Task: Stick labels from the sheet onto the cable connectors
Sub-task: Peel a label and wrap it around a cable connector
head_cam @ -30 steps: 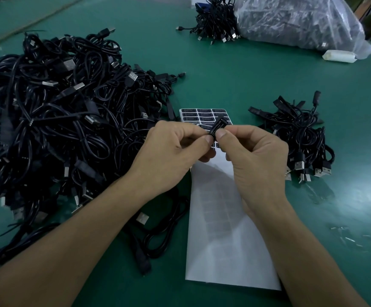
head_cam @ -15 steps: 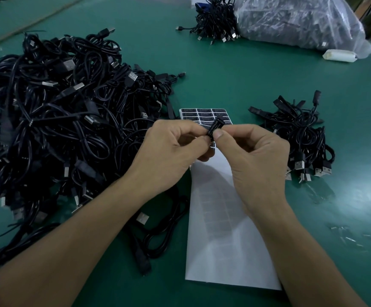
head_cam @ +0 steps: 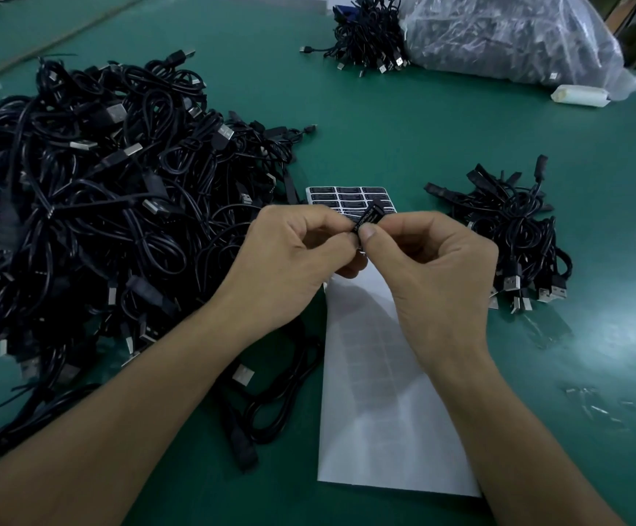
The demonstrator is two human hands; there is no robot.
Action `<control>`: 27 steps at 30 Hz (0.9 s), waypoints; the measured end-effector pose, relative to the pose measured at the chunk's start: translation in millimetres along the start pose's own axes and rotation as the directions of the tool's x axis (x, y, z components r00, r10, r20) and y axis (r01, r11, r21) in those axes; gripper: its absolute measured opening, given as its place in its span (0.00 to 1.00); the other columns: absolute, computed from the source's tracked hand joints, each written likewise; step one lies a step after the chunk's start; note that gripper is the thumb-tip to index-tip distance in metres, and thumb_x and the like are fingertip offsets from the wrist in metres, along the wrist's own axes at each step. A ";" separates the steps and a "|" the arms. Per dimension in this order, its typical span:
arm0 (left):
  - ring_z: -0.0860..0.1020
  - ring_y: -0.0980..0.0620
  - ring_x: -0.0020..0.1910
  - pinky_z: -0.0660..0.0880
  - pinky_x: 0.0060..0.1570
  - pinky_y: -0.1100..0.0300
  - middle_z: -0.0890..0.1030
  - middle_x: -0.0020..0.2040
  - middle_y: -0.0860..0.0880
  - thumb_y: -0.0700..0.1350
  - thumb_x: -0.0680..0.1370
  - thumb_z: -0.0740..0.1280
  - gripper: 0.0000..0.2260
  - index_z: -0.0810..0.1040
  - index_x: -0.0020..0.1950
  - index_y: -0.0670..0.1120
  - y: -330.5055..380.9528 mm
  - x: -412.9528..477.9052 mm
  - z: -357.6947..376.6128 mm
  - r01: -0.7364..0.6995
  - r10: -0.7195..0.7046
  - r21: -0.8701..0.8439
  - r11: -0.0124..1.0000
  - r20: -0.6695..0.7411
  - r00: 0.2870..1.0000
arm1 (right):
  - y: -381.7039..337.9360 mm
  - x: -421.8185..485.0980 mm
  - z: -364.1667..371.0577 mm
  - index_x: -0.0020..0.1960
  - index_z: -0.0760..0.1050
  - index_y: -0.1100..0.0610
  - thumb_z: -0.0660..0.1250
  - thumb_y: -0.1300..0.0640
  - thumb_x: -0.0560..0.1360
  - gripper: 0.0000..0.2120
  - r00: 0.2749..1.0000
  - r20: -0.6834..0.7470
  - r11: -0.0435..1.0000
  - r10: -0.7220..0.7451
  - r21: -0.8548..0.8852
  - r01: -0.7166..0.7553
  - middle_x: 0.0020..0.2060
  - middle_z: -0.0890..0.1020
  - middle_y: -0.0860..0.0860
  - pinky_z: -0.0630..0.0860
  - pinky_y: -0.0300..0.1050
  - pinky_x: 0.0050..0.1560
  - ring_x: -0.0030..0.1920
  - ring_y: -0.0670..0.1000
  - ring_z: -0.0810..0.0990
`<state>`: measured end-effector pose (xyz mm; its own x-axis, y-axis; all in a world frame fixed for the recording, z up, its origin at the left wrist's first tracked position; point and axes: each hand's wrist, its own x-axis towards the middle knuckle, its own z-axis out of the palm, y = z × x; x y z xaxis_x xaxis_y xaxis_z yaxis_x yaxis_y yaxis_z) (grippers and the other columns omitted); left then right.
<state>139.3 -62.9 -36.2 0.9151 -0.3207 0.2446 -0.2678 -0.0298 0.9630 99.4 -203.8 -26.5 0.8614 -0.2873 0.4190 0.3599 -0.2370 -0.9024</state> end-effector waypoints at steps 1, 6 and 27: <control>0.85 0.53 0.37 0.80 0.41 0.64 0.86 0.38 0.46 0.33 0.79 0.68 0.08 0.85 0.46 0.41 0.1 0.0 0.0 0.002 -0.002 -0.008 1.000 0.003 1.000 | -0.2 0.2 -0.5 0.39 0.82 0.48 0.75 0.64 0.72 0.11 1.000 -0.001 1.000 -0.004 -0.007 0.004 0.32 0.84 0.43 0.76 0.32 0.36 0.32 0.43 0.82; 0.84 0.54 0.36 0.79 0.40 0.65 0.86 0.38 0.45 0.32 0.79 0.67 0.08 0.85 0.46 0.41 1.2 0.3 -0.4 0.004 -0.003 -0.027 1.000 0.016 1.000 | 0.2 -1.1 0.3 0.39 0.82 0.51 0.76 0.63 0.72 0.09 1.000 -0.023 1.000 0.010 -0.015 -0.010 0.32 0.84 0.44 0.76 0.33 0.37 0.32 0.43 0.82; 0.84 0.57 0.35 0.80 0.40 0.60 0.84 0.36 0.58 0.49 0.80 0.68 0.05 0.84 0.47 0.53 0.3 -5.6 4.1 -0.099 0.095 0.197 0.976 0.030 0.995 | 6.2 3.4 -2.9 0.42 0.83 0.50 0.69 0.59 0.79 0.09 0.998 0.039 0.998 0.044 0.035 -0.045 0.31 0.82 0.42 0.78 0.38 0.42 0.32 0.40 0.76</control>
<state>132.8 -65.0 -37.7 0.8762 -0.3501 0.3312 -0.4109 -0.1835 0.8930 103.5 -209.0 -30.3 0.8895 -0.2611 0.3751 0.3332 -0.1913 -0.9233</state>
